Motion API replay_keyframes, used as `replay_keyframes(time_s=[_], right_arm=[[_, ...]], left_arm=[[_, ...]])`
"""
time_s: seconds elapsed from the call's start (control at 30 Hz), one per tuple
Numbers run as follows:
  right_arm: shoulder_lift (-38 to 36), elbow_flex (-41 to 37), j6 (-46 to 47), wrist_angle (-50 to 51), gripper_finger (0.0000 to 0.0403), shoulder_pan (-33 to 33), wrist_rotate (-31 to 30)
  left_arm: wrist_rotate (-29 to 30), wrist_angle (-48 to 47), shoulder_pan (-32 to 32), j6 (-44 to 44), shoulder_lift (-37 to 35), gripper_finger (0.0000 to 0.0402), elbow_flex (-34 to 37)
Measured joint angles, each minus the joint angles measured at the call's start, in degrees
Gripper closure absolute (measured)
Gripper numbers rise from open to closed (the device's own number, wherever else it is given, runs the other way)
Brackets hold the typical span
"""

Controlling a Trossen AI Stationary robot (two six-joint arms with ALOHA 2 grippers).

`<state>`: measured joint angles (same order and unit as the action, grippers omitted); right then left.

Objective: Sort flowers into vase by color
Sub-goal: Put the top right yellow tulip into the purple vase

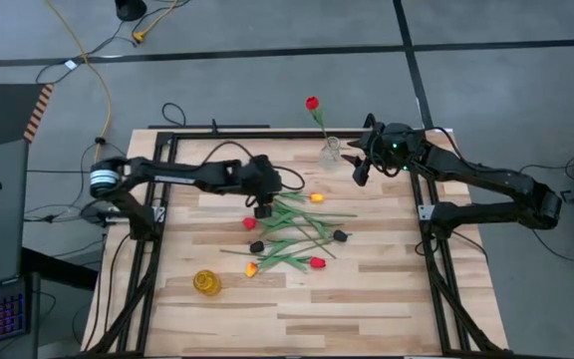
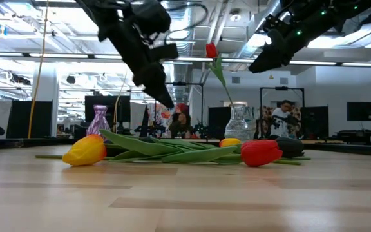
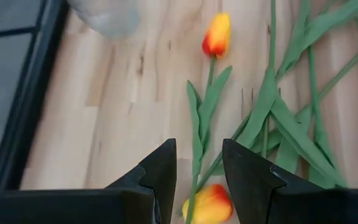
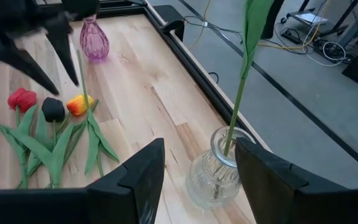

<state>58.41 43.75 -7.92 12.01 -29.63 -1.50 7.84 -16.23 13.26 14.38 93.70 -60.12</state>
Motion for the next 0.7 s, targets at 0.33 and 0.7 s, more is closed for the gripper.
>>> replay_keyframes(time_s=[0.33, 0.7], right_arm=[[0.0, 0.0, 0.0, 0.0, 0.0179, 0.0, 0.0], [0.0, 0.0, 0.0, 0.0, 0.0179, 0.0, -0.02]], left_arm=[[0.21, -1.86, 0.07, 0.26, 8.05, 0.0283, -2.93], [0.73, -1.86, 1.93, -0.03, 8.71, 0.0283, -2.97]])
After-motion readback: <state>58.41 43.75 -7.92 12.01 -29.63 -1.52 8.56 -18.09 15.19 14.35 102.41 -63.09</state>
